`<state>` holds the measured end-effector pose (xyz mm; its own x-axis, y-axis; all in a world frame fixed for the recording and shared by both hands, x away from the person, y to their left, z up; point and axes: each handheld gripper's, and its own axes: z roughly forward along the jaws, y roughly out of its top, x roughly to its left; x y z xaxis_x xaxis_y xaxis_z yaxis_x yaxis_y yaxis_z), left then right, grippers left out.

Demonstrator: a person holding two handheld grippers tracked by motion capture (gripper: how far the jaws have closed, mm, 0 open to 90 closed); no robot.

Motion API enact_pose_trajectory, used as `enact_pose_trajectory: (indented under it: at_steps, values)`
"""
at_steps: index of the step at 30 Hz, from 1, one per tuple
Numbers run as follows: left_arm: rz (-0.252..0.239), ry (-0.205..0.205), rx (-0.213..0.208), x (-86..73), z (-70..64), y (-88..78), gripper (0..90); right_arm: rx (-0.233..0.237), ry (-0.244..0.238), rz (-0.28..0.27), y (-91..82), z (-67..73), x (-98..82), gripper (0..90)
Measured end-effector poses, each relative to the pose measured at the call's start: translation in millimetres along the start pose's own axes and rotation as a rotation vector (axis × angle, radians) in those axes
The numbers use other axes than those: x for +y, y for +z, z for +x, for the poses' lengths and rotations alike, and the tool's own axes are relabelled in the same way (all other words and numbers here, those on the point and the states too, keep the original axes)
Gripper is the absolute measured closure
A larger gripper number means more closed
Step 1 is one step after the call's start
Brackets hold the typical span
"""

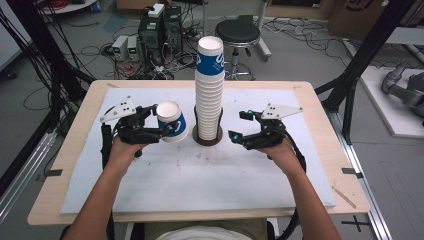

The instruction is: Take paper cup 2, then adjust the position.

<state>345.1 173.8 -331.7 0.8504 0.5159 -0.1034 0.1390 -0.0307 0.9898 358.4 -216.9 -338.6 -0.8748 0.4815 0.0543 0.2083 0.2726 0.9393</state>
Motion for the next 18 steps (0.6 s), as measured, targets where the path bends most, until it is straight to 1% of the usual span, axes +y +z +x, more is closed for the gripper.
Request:
enact_pose_trajectory:
  at_steps: [3, 5, 7, 8, 10, 13, 18]
  values:
    - [0.003, -0.01, -0.009, -2.5, 0.4, 1.4, 26.2, 0.002, 0.011, 0.003, 2.8, 2.2, -5.6, 16.5]
    - [0.001, -0.014, -0.017, -2.9, 0.8, 2.1, 26.2, 0.005, 0.007, 0.004, 5.3, 4.3, -7.5, 16.5]
    - [0.01, -0.011, -0.023, -3.6, -0.4, 2.9, 26.2, 0.007, -0.004, 0.022, 7.6, 6.6, -8.0, 16.5]
    - [0.014, -0.006, -0.026, -3.7, -0.8, 2.9, 26.2, 0.01, -0.006, 0.021, 8.1, 7.6, -8.3, 16.5]
    - [0.009, -0.009, -0.032, -3.8, -3.1, 3.1, 26.2, 0.016, -0.014, 0.021, 9.1, 9.5, -8.1, 16.5]
    - [0.008, -0.004, -0.041, -3.7, -5.7, 3.1, 26.1, 0.023, -0.013, 0.02, 9.4, 12.2, -7.7, 16.5]
    - [0.014, -0.01, -0.052, -6.0, -8.1, 5.7, 26.0, 0.039, -0.015, 0.01, 8.3, 14.3, -7.1, 16.5]
